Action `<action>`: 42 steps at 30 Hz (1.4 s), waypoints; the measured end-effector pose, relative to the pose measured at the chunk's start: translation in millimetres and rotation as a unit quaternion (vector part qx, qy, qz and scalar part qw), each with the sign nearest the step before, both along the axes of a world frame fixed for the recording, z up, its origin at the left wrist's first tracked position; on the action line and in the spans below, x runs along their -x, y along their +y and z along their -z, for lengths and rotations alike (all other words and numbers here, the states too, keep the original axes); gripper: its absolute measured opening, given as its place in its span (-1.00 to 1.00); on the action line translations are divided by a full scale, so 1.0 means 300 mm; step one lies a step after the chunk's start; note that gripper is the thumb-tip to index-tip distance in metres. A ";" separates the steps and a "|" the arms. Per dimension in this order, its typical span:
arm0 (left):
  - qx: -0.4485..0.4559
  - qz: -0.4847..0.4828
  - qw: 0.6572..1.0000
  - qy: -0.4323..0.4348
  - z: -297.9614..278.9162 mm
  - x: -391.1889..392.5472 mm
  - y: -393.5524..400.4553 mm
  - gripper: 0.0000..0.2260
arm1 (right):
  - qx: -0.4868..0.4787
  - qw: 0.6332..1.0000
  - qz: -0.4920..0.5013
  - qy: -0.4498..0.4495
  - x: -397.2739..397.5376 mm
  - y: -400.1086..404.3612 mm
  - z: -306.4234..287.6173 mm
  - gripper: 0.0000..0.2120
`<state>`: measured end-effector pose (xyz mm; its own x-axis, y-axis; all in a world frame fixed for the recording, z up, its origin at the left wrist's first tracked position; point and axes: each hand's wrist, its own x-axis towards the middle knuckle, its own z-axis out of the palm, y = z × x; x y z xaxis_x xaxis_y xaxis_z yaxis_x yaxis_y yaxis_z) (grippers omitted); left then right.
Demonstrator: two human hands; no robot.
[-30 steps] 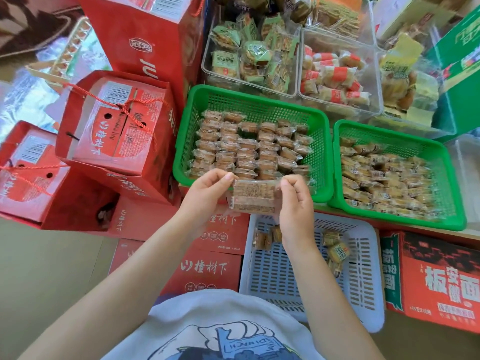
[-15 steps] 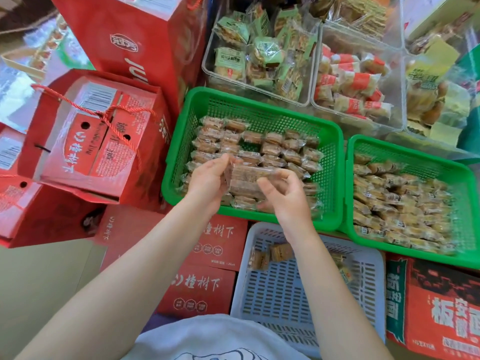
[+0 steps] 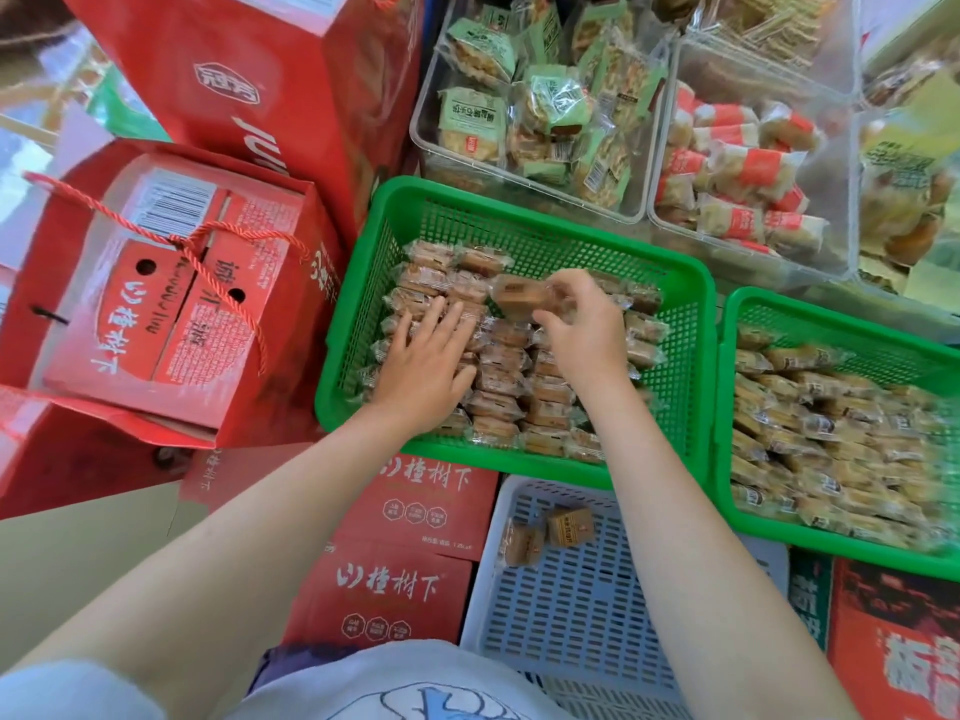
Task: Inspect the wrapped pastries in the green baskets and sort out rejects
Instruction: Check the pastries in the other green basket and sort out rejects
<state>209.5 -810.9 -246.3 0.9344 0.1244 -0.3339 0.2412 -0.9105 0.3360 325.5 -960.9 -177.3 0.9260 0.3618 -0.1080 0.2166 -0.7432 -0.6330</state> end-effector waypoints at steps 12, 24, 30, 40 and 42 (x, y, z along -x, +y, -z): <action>-0.019 -0.002 1.000 -0.012 0.011 0.003 0.002 -0.43 | 0.190 0.943 -0.199 -0.184 -0.081 0.083 0.039 -0.66; -0.091 0.050 0.994 -0.031 0.024 -0.099 0.058 -0.32 | 0.063 0.985 -0.142 -0.071 -0.046 0.035 0.052 -0.73; -0.096 0.047 0.994 -0.028 0.048 -0.070 0.054 -0.36 | 0.162 0.962 -0.173 -0.138 -0.055 0.026 0.085 -0.65; -0.084 0.048 0.995 -0.035 0.068 -0.068 0.050 -0.37 | 0.240 0.937 -0.152 -0.204 -0.083 0.113 0.178 -0.68; -0.083 0.045 0.995 -0.038 0.068 -0.067 0.054 -0.37 | 0.216 0.950 -0.145 -0.171 -0.075 0.116 0.181 -0.74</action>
<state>229.7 -794.8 -266.8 0.9660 0.0858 -0.2440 0.1351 -0.9719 0.1930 347.9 -926.0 -231.5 0.8023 0.5967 -0.0149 0.5895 -0.7961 -0.1371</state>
